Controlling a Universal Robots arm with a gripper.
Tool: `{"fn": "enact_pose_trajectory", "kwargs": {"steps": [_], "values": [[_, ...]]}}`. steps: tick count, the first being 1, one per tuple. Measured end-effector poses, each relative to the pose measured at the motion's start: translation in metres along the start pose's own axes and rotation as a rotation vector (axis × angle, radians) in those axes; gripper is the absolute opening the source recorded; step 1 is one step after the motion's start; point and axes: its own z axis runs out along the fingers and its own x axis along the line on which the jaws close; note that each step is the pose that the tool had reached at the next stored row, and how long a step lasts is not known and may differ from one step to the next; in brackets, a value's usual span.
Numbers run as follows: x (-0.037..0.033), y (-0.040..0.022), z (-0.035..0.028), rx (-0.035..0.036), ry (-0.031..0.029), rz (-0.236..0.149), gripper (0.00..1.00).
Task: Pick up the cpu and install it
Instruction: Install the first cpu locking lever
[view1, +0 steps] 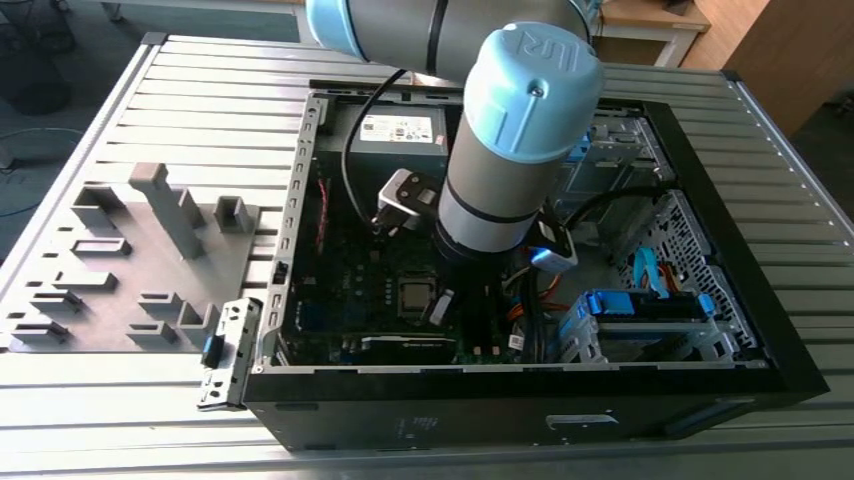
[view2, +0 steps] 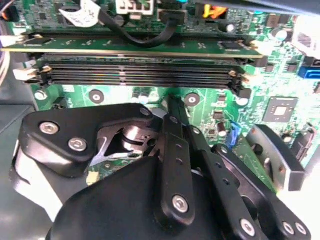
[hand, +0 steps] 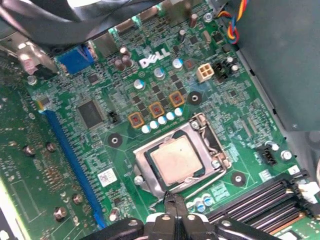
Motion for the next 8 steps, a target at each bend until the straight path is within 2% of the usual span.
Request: {"fn": "enact_pose_trajectory", "kwargs": {"steps": [2,4,8], "values": [[0.0013,-0.0005,-0.0002,-0.0001,-0.0001,0.000,0.12],[0.0020,-0.0007,-0.0002,-0.0011,-0.0026,-0.001,0.12],[0.0040,-0.0010,-0.0002,-0.0052,-0.0139,-0.002,0.12]]}}
